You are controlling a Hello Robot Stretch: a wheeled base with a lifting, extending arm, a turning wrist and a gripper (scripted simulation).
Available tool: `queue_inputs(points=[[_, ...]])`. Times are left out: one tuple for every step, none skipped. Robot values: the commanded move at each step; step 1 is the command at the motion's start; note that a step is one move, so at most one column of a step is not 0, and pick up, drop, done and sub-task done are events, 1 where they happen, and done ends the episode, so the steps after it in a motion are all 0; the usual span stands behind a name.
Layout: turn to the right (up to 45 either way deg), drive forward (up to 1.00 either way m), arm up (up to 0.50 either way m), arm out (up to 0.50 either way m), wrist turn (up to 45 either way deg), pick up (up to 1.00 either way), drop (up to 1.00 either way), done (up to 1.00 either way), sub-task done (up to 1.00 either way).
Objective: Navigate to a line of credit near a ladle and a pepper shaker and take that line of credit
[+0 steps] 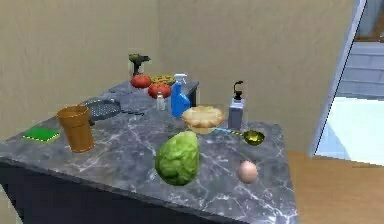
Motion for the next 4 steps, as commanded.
queue_inputs(points=[[45.0,0.0,0.0,0.0,0.0,0.0,0.0,0.0,0.0],[45.0,0.0,0.0,0.0,0.0,0.0,0.0,0.0,0.0],[6.0,0.0,0.0,0.0,0.0,0.0,0.0,0.0,0.0],[3.0,0.0,0.0,0.0,0.0,0.0,0.0,0.0,0.0]])
